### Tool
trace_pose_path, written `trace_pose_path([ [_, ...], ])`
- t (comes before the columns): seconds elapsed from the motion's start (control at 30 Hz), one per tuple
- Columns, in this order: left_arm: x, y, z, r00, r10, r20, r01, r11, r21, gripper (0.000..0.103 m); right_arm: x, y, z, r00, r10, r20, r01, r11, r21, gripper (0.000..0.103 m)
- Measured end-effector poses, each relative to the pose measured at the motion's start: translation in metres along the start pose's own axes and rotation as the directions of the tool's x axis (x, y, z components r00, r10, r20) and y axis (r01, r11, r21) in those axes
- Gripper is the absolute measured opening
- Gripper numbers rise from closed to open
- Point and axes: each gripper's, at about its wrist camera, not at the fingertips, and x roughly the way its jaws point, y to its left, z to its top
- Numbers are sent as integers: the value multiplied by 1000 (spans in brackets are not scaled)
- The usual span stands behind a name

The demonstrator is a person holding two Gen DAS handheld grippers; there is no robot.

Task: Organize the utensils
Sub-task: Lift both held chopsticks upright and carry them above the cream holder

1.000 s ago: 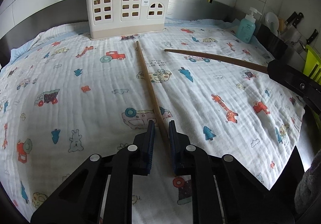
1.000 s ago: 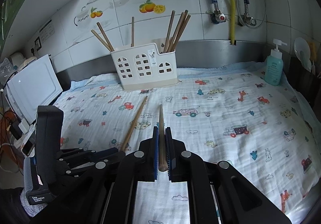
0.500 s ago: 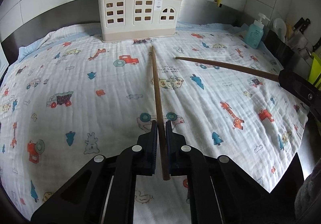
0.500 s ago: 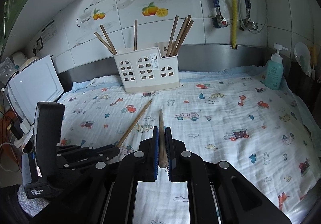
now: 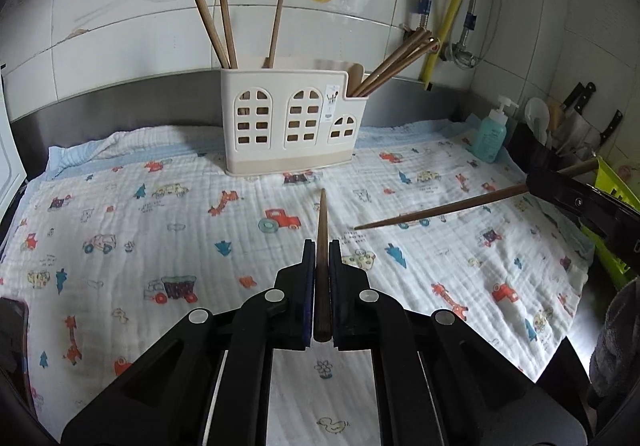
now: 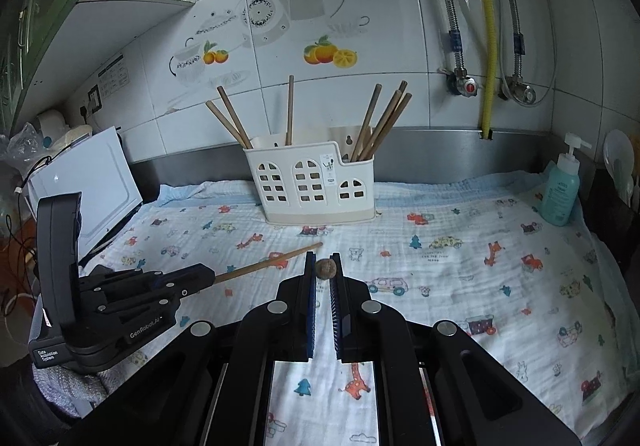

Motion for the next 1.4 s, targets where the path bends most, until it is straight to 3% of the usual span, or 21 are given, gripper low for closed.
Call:
trace_pose_path([
  [0.27,-12,6,28,997,-41,72,38,999,35,5,10,3,40,1000,25,5,-25,999,-43,6],
  [0.73,-16,4,68,989,-80,120,65,990,124,5,26,0,94,997,67,31,-65,996,-61,6],
  [0.97,-15,1,105,986,-81,147,57,985,164,5,31,-4,140,995,77,67,-72,994,-78,6],
  [1.17,-16,7,139,981,-76,179,44,983,178,5,42,-8,174,996,37,86,-28,993,-111,6],
  [1.4,-33,7,188,961,-67,268,17,982,186,5,55,-17,196,996,10,86,0,994,-113,6],
])
